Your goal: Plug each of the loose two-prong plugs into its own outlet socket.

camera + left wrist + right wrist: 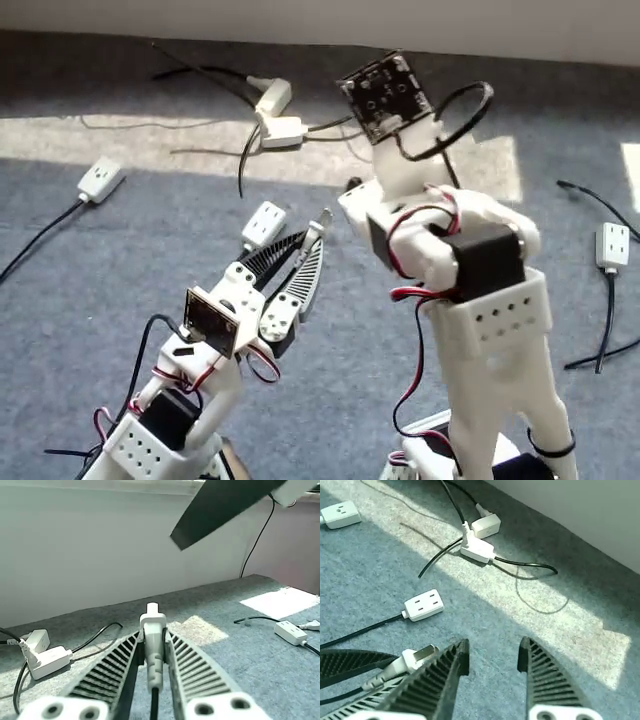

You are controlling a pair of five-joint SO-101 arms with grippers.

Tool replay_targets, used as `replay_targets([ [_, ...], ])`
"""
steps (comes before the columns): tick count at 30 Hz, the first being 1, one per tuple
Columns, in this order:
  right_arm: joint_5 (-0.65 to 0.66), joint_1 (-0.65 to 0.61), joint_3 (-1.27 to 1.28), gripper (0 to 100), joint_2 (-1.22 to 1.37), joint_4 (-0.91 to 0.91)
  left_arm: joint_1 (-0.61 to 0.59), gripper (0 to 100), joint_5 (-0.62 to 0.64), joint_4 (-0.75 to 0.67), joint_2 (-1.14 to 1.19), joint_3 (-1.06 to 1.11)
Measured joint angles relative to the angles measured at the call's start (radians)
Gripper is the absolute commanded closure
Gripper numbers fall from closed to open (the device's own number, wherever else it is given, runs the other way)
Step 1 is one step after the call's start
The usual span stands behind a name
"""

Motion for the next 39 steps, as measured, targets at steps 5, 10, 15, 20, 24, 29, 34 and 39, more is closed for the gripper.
replay_targets([
  [5,0.0,-0.029,0.172,82.8,0.002,-0.137,0.0,99,0.0,0.0,0.0,0.0],
  [10,0.0,-0.026,0.244,82.8,0.0,-0.172,-0.006,99,0.0,0.0,0.0,0.0],
  [15,-0.002,-0.028,0.33,82.8,0.0,-0.19,-0.008,99,0.0,0.002,0.002,0.0],
  [20,-0.002,-0.015,0.342,82.8,0.0,-0.213,-0.008,99,0.0,0.0,0.0,0.0],
  [24,-0.002,0.015,0.206,82.8,0.002,-0.164,-0.008,99,0.0,0.0,0.0,0.0],
  [29,-0.002,0.018,0.008,82.8,0.0,-0.058,-0.005,99,0.0,0.0,0.0,0.0],
  [34,-0.002,-0.052,-0.018,82.8,0.003,-0.009,-0.003,99,0.0,0.0,0.0,0.0],
  [39,-0.002,-0.101,0.127,82.8,0.003,-0.078,-0.003,99,0.002,0.0,0.0,0.0],
])
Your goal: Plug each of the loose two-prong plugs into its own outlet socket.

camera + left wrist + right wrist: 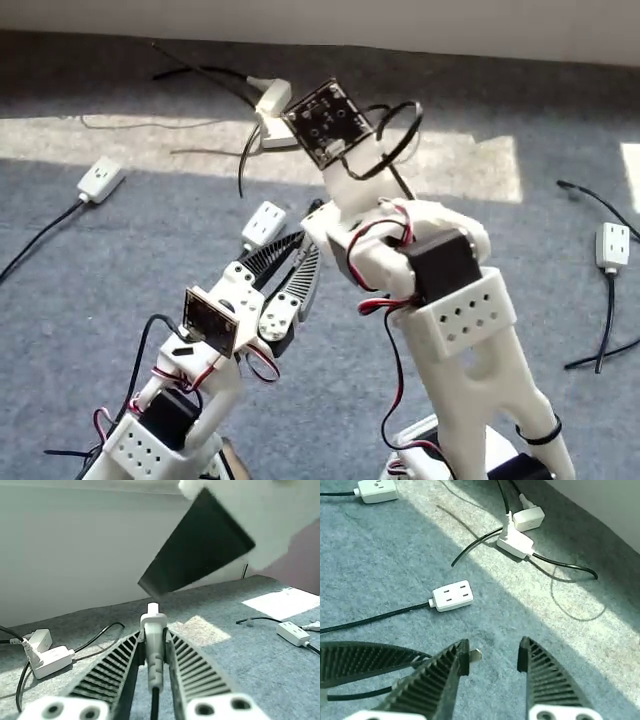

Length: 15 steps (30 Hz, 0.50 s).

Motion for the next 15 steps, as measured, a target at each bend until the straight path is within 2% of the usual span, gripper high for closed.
replay_targets([
  [7,0.0,0.075,0.198,82.8,-0.014,-0.172,0.006,99,0.0,0.012,0.005,0.0],
  [15,-0.002,0.135,0.235,82.8,-0.015,-0.19,0.009,99,0.0,0.012,0.006,0.0],
])
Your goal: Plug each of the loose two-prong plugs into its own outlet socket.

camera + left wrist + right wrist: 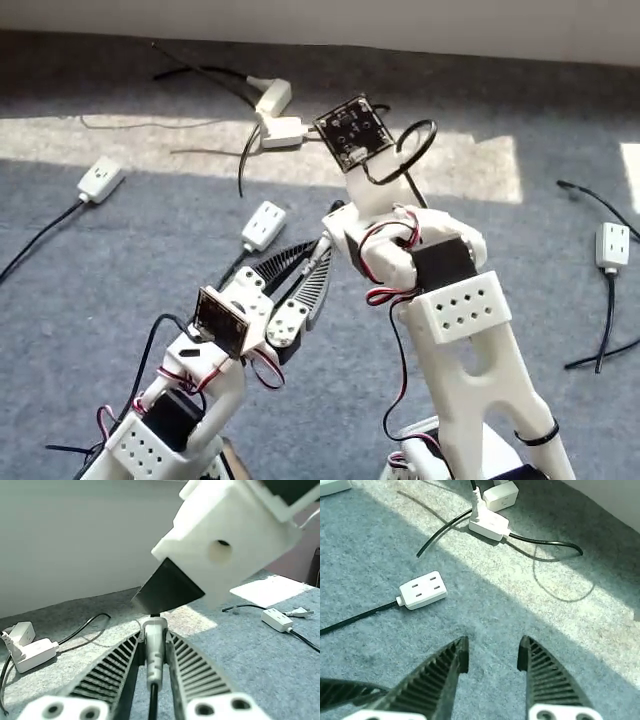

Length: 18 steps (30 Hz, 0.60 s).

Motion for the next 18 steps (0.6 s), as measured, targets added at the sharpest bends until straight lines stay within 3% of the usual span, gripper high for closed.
replay_targets([
  [7,0.002,0.011,-0.06,82.8,0.011,0.035,-0.002,99,0.0,0.0,-0.002,0.0],
  [14,0.002,0.021,-0.439,82.8,0.014,0.245,-0.006,99,-0.003,-0.003,-0.005,0.0],
  [18,0.002,0.098,-0.603,82.8,0.011,0.388,-0.006,99,-0.028,0.021,-0.006,0.0],
])
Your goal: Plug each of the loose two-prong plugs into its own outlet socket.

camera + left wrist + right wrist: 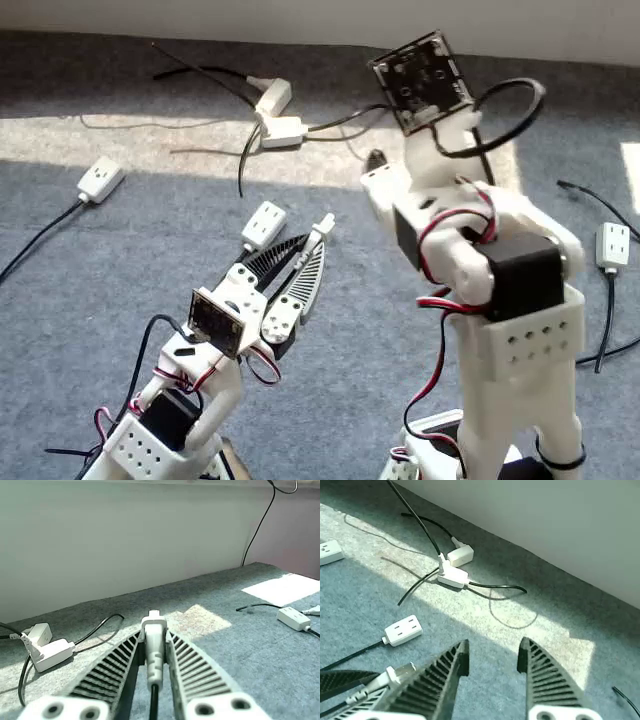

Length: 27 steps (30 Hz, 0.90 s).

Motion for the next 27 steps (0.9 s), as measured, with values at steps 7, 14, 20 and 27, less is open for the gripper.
replay_targets([
  [7,-0.069,0.267,0.189,82.8,0.002,0.043,-0.081,99,-0.023,0.209,0.009,-0.114],
  [14,-0.19,0.419,0.419,82.8,0.002,0.044,-0.213,99,-0.061,0.359,0.396,-0.443],
  [20,-0.285,0.425,0.658,82.8,0.002,-0.035,-0.224,99,-0.245,0.666,1.039,-0.954],
  [27,-0.381,0.419,1.005,82.8,0.002,-0.315,-0.353,99,-0.462,1.175,1.717,-1.688],
])
